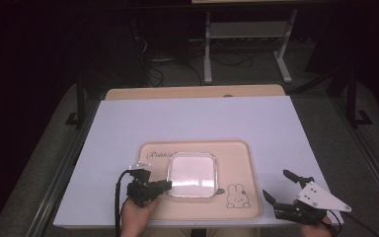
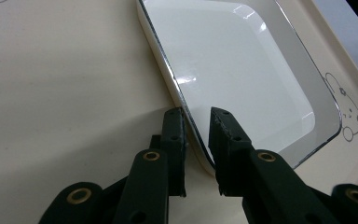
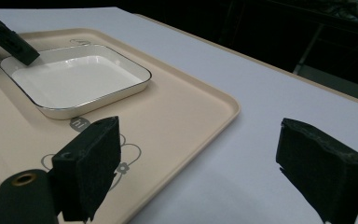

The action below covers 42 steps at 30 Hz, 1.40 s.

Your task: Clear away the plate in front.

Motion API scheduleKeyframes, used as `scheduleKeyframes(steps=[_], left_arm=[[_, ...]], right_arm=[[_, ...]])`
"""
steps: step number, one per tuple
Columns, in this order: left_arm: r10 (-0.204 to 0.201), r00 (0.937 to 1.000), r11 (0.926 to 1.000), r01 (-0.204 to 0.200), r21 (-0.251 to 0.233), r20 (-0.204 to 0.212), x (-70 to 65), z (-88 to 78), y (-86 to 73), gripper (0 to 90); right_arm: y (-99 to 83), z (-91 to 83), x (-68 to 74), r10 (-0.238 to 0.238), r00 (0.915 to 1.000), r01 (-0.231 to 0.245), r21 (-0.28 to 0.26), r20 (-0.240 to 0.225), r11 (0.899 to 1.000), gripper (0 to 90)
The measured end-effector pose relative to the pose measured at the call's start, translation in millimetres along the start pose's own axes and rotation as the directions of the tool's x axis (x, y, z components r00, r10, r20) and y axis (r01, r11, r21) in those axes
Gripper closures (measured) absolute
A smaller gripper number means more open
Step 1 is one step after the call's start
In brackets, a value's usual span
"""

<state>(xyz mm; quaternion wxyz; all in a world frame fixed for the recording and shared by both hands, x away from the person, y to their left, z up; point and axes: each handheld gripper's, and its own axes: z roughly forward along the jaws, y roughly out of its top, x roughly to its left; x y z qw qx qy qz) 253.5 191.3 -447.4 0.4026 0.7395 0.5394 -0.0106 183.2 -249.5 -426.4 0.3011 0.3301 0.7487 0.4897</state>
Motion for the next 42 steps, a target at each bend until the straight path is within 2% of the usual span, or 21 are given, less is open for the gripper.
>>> scheduleKeyframes(steps=[9, 15, 21, 42], left_arm=[[0.000, 1.0000, 1.0000, 0.000, -0.004, 0.008, -0.5, -1.5, -1.0, 72.5], [0.022, 0.9997, 0.9996, -0.023, -0.016, -0.008, -0.6, -5.2, -0.2, 69.4], [0.026, 0.9996, 0.9992, -0.026, -0.029, -0.015, 2.2, -8.9, 0.5, 66.9], [0.083, 0.9965, 0.9952, -0.083, -0.051, -0.010, -1.6, -15.1, 7.7, 65.0]], right_arm=[[0.1, 0.0, 0.2, 0.000, 1.0000, 0.000, 0.000, -0.001, 1.000, 13.0], [0.0, 0.2, 0.0, 0.000, 1.0000, 0.000, 0.001, -0.001, 1.000, 12.9], [-0.1, 0.3, -0.1, 0.001, 1.0000, -0.001, 0.001, -0.001, 1.000, 12.9], [-0.1, 0.8, -0.3, -0.003, 1.0000, 0.003, 0.002, -0.001, 1.000, 13.0]])
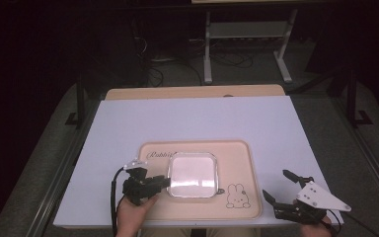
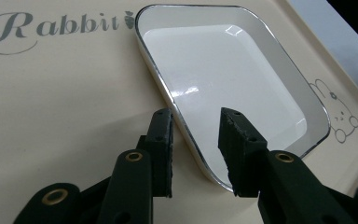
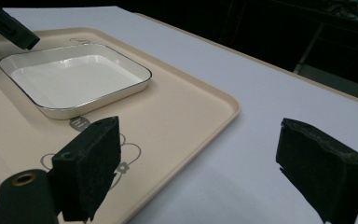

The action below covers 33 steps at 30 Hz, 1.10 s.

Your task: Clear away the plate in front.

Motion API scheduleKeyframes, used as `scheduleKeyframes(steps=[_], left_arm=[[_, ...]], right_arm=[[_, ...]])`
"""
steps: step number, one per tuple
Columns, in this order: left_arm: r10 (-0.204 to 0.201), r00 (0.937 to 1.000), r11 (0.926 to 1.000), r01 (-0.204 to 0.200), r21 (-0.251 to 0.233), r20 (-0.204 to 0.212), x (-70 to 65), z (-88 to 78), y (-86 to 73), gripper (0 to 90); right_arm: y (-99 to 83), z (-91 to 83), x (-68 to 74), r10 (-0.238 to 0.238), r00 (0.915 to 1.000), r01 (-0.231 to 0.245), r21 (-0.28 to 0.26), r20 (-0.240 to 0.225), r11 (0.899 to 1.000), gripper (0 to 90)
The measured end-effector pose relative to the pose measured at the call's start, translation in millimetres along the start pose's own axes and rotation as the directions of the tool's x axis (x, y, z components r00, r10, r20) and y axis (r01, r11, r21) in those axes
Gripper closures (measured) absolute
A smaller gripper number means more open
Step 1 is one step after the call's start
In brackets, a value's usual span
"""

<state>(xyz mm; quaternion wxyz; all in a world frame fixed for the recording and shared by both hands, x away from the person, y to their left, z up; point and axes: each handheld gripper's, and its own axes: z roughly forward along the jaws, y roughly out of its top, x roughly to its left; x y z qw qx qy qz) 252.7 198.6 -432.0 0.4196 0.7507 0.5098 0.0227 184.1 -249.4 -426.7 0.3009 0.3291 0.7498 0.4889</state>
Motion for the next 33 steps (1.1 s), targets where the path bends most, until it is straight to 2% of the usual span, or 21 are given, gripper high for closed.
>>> scheduleKeyframes(steps=[16, 28, 33], left_arm=[[0.083, 0.9964, 0.9962, -0.084, -0.023, -0.014, -3.7, -6.4, 6.5, 60.6], [0.158, 0.9874, 0.9862, -0.158, -0.049, -0.013, -4.6, -14.7, 13.4, 56.7], [0.193, 0.9812, 0.9791, -0.193, -0.064, -0.013, -4.8, -18.5, 16.1, 53.8]], right_arm=[[-0.1, -0.2, -0.3, 0.003, 1.0000, -0.003, 0.003, 0.004, 1.000, 12.9], [-0.1, -0.2, -0.5, 0.003, 1.0000, -0.003, 0.003, 0.003, 1.000, 13.0], [-0.2, -0.2, -0.7, 0.004, 1.0000, -0.004, 0.004, 0.004, 1.000, 13.0]])
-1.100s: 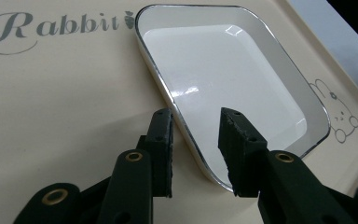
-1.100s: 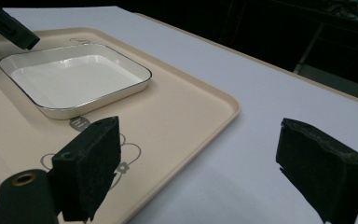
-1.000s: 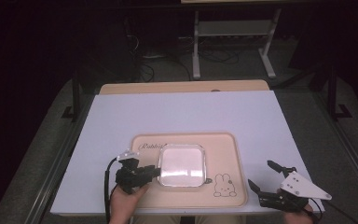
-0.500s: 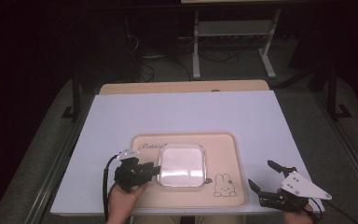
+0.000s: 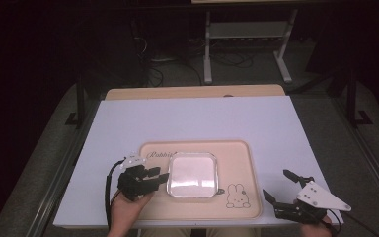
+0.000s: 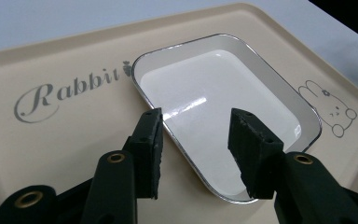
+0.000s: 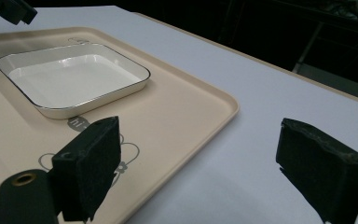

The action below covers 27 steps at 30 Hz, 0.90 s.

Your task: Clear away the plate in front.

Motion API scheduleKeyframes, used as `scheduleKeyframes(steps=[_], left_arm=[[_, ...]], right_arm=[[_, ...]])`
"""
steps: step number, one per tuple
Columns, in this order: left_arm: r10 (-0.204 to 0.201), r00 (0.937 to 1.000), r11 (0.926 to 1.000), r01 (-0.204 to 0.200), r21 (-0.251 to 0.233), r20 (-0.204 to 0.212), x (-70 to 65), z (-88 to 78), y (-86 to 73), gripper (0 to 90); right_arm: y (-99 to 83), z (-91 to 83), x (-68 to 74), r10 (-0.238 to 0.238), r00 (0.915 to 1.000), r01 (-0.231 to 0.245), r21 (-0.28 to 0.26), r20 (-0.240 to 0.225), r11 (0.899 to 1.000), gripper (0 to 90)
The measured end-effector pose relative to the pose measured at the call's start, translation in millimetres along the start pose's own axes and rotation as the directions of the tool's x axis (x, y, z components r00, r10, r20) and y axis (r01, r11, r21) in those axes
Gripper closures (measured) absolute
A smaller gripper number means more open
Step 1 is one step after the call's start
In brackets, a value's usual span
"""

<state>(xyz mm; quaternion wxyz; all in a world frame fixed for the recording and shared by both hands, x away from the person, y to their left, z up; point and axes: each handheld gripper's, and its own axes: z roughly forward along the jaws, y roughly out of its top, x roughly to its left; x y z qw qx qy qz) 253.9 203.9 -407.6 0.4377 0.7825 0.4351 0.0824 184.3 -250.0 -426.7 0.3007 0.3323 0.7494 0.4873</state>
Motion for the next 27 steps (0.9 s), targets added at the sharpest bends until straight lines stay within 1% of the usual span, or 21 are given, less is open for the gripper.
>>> scheduleKeyframes(steps=[6, 10, 12, 18, 22, 27], left_arm=[[0.050, 0.9987, 0.9987, -0.050, -0.014, -0.005, -0.6, -6.1, 4.4, 50.1], [0.065, 0.9979, 0.9976, -0.064, -0.027, 0.006, 0.6, -10.2, 6.6, 47.9], [0.079, 0.9969, 0.9964, -0.079, -0.030, 0.003, 1.2, -12.5, 7.4, 47.0], [0.097, 0.9953, 0.9943, -0.097, -0.044, -0.004, 4.4, -19.0, 8.9, 42.6], [0.099, 0.9950, 0.9933, -0.100, -0.057, -0.010, 7.3, -23.2, 9.1, 39.8], [0.124, 0.9920, 0.9900, -0.125, -0.065, -0.022, 9.2, -27.4, 9.2, 35.9]], right_arm=[[-0.1, 0.1, -0.1, 0.000, 1.0000, 0.000, 0.000, 0.000, 1.000, 13.0], [-0.1, 0.1, -0.2, 0.000, 1.0000, 0.000, 0.000, 0.000, 1.000, 13.0], [-0.1, 0.2, -0.3, 0.000, 1.0000, 0.000, 0.000, 0.000, 1.000, 13.0], [-0.2, 0.4, -0.5, 0.000, 1.0000, 0.000, 0.001, 0.001, 1.000, 13.0], [-0.2, 0.7, -0.5, 0.000, 1.0000, 0.000, 0.002, 0.001, 1.000, 12.9], [-0.3, 1.1, -0.7, 0.002, 1.0000, -0.002, 0.003, 0.002, 1.000, 12.9]])
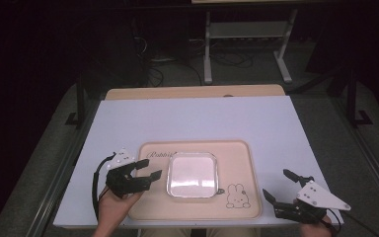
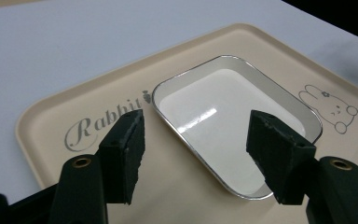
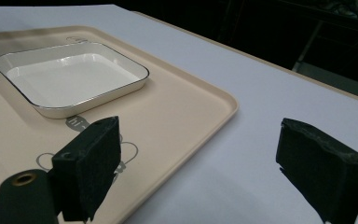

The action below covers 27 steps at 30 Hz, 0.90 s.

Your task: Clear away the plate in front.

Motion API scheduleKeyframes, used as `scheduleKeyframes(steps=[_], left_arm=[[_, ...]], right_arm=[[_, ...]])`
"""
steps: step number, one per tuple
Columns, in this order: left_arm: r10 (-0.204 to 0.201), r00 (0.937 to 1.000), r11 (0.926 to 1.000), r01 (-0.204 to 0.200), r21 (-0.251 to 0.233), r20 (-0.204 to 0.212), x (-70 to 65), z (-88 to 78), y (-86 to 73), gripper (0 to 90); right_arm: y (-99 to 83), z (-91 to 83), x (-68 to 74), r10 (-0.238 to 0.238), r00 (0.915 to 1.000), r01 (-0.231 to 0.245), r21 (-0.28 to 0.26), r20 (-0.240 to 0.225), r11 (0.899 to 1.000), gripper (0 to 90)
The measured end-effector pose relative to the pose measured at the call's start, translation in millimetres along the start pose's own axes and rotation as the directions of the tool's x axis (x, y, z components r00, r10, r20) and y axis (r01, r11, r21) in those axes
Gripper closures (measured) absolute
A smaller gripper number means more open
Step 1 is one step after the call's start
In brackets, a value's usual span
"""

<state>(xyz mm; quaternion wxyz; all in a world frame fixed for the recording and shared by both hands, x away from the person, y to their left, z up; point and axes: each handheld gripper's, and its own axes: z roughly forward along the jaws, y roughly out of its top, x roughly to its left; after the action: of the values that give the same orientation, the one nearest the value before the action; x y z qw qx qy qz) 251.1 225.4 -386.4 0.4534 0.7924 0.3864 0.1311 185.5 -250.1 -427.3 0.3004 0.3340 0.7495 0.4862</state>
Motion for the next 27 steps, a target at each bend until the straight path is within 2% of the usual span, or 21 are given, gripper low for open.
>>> scheduleKeyframes(steps=[13, 18, 24, 27], left_arm=[[0.039, 0.9990, 0.9989, -0.039, -0.024, -0.020, 9.0, -14.3, -2.1, 27.5], [0.042, 0.9987, 0.9987, -0.043, -0.029, -0.028, 13.1, -20.3, -8.3, 26.8], [0.027, 0.9991, 0.9990, -0.028, -0.035, -0.034, 15.2, -26.9, -19.0, 27.0], [0.045, 0.9980, 0.9983, -0.046, -0.035, -0.044, 13.1, -29.5, -26.4, 27.2]], right_arm=[[-0.1, 0.1, -0.4, 0.003, 1.0000, -0.003, 0.001, 0.002, 1.000, 13.0], [-0.1, 0.3, -0.3, 0.003, 1.0000, -0.003, 0.002, 0.002, 1.000, 13.0], [-0.1, 0.4, -0.3, 0.002, 1.0000, -0.002, 0.003, 0.004, 1.000, 13.0], [-0.3, 0.6, -0.3, 0.001, 1.0000, -0.001, 0.005, 0.004, 1.000, 13.0]])
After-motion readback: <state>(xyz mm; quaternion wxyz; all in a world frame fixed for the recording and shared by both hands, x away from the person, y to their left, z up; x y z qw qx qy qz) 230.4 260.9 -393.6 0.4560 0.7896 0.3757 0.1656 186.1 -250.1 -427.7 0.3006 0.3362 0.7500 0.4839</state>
